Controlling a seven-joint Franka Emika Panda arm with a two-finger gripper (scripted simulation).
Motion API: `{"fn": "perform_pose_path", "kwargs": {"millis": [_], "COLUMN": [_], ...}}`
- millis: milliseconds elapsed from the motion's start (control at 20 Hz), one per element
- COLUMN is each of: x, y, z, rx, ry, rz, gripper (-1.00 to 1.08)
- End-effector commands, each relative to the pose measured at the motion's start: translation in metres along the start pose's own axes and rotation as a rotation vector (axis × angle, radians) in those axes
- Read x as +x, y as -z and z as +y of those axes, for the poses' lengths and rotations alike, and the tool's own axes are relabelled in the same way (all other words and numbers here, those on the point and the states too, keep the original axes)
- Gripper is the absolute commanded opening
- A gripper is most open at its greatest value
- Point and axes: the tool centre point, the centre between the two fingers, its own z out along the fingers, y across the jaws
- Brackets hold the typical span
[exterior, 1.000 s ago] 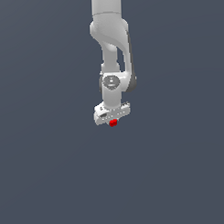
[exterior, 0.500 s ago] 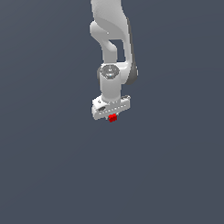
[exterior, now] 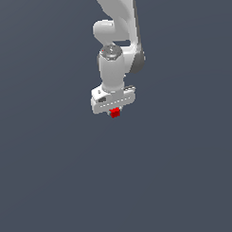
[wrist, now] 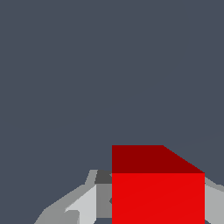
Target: Pick up the red cube and move it to a goal position.
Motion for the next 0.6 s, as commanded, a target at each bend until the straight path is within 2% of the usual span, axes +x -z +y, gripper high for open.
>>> {"fn": "perform_pose_path", "kwargs": {"millis": [0, 550], "x": [-0.001, 0.000], "y": [0.014, 0.032], "z": [0.001, 0.003], "rx": [0.001, 0.000], "ry": [0.000, 0.000], "rz": [-0.001, -0.001], "gripper": [-1.00, -1.00]}}
